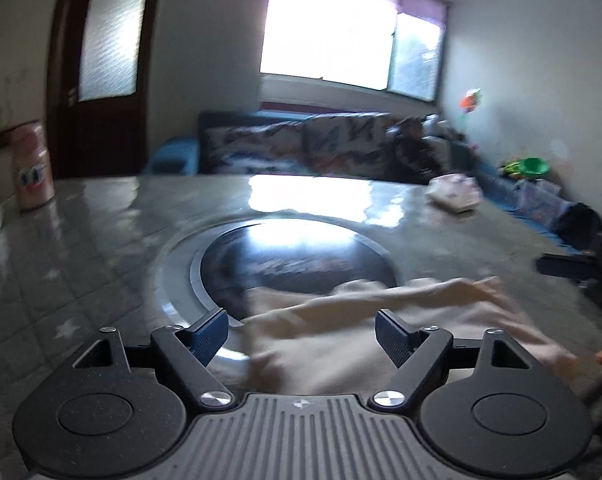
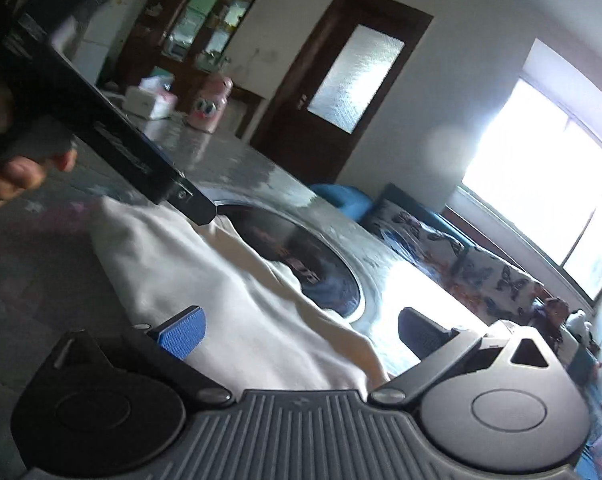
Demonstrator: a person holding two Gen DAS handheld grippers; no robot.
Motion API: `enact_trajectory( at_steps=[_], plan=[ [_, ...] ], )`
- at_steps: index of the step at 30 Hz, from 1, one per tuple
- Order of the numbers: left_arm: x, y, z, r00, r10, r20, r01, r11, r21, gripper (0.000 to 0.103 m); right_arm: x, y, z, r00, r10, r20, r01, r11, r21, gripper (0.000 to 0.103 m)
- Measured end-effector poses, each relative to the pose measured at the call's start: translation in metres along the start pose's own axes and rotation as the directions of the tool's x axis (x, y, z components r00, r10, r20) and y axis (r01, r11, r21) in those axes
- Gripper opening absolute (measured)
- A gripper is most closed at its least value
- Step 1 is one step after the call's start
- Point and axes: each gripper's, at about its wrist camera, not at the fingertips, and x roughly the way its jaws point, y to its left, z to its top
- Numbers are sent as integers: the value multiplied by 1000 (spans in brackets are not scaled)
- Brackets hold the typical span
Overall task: Fold clothes
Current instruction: 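Tuck the sweater edge under with the right gripper while the left gripper holds the stack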
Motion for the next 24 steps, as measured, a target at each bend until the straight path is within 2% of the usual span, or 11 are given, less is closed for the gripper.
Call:
enact_trajectory(
  at_steps=[1,5,9,11,18,24],
  plan=[
    [0,-6,-2,1000,-26,3,26,1000,7,78,1,0,-1,1000,-9,-8,9,1000,-2,103],
    [1,-14,-14,998,-58,-28,59,998,19,69,4,8,-9,999,-40,-23,40,999,-31,103],
    [3,-22,-27,994,-87,-60,89,996,29,66,0,14,-16,999,-49,-20,48,998,-50,103],
    [4,-25,-34,992,-101,-76,104,994,34,66,-1,16,-19,998,-52,-20,51,998,-48,103],
    [4,-24,-37,993,-91,-71,92,996,17,66,-4,15,-20,999,-50,-22,50,998,-30,103],
    [4,-24,-38,994,-92,-64,93,995,19,67,-13,1,-25,990,-137,-30,138,990,31,103]
  ],
)
